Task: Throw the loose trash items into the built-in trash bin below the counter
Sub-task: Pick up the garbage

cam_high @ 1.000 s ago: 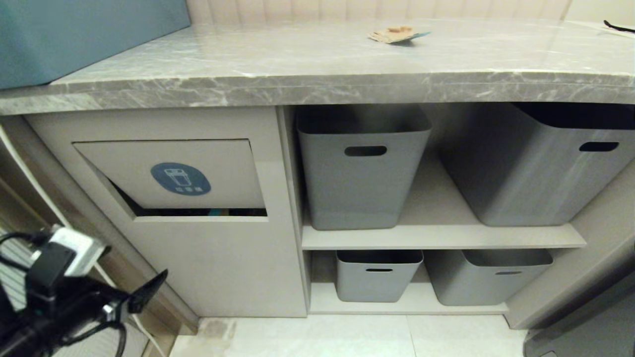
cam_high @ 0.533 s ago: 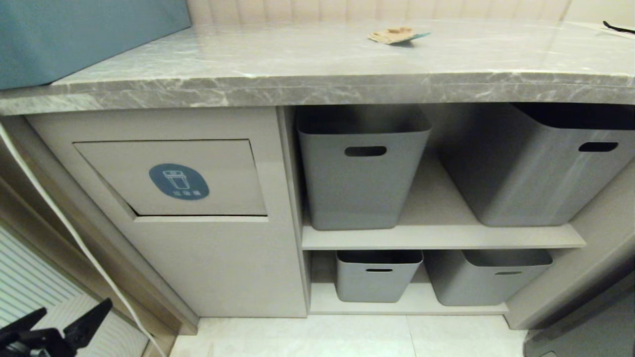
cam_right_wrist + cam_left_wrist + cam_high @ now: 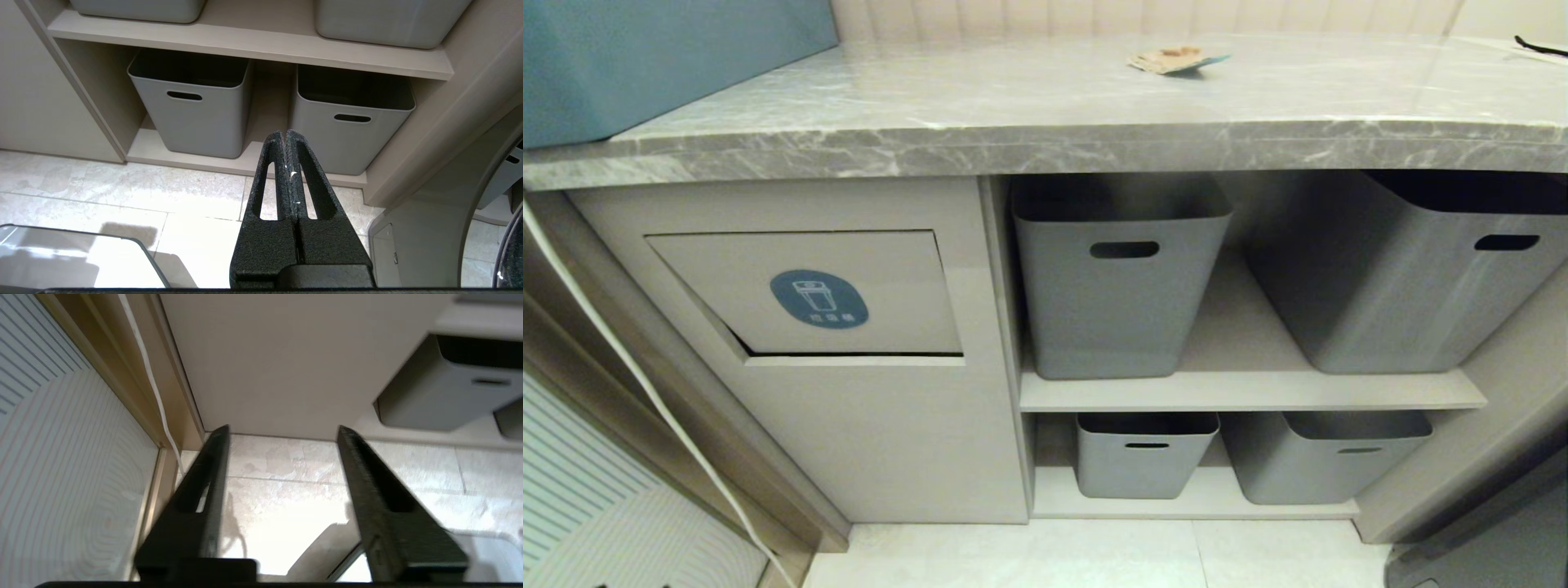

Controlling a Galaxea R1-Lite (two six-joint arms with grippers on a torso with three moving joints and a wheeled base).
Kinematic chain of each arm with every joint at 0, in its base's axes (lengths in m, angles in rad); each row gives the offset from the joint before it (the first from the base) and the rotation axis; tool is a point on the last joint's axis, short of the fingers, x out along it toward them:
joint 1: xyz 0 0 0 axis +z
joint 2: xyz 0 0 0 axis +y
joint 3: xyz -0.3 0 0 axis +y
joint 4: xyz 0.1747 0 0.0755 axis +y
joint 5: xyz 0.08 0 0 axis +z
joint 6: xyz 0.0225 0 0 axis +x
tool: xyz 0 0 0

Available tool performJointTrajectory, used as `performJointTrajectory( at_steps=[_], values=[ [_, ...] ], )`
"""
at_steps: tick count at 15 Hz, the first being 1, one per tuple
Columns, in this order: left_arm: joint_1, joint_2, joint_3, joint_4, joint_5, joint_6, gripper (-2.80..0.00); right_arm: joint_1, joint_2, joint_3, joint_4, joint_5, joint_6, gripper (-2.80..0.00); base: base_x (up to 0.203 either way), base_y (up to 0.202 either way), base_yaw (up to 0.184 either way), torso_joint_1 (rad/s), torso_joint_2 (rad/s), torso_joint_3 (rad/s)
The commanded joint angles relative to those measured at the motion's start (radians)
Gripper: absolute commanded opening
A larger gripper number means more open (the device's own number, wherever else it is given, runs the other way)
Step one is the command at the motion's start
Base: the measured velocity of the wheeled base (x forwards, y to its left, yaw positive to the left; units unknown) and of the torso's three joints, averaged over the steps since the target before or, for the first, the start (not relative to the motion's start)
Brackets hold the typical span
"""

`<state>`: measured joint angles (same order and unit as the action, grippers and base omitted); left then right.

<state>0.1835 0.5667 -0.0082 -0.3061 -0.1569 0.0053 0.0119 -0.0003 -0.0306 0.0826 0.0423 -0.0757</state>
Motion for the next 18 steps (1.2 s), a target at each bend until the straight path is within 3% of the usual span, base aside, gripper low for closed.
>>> performJointTrajectory(
  at_steps=[1, 2, 3, 6, 10, 14, 18],
  values=[
    [-0.010, -0.274, -0.016, 0.175, 0.006, 0.068, -2.80, 0.000, -0.001, 0.000, 0.000, 0.000, 0.006, -2.80, 0.000, 0.000, 0.000, 0.000, 0.00, 0.000],
    [-0.013, -0.292, -0.003, 0.194, 0.051, 0.159, -2.80, 0.000, -0.001, 0.000, 0.000, -0.001, 0.008, -2.80, 0.000, 0.000, 0.000, 0.000, 0.00, 0.000],
    [-0.015, -0.288, 0.004, 0.236, 0.117, 0.196, -2.80, 0.000, 0.000, 0.000, 0.000, -0.001, 0.010, -2.80, 0.000, 0.000, 0.000, 0.000, 0.00, 0.000],
    [-0.021, -0.269, -0.003, 0.325, 0.090, 0.194, -2.80, 0.000, 0.000, 0.000, 0.000, 0.000, 0.012, -2.80, 0.000, 0.000, 0.000, 0.000, 0.00, 0.000],
    [-0.198, -0.314, -0.003, 0.332, 0.092, 0.153, -2.80, 0.000, -0.001, 0.000, 0.000, -0.001, 0.012, -2.80, 0.000, 0.000, 0.000, 0.000, 0.00, 0.000],
    [-0.193, -0.548, -0.001, 0.327, 0.111, 0.137, -2.80, 0.000, 0.000, 0.000, 0.000, 0.000, 0.008, -2.80, 0.000, 0.000, 0.000, 0.000, 0.00, 0.000],
    [-0.185, -0.567, 0.002, 0.320, 0.143, 0.101, -2.80, 0.000, 0.000, 0.003, 0.000, 0.001, -0.013, -2.80, 0.000, 0.000, 0.000, 0.016, -0.07, -0.053]
  ],
)
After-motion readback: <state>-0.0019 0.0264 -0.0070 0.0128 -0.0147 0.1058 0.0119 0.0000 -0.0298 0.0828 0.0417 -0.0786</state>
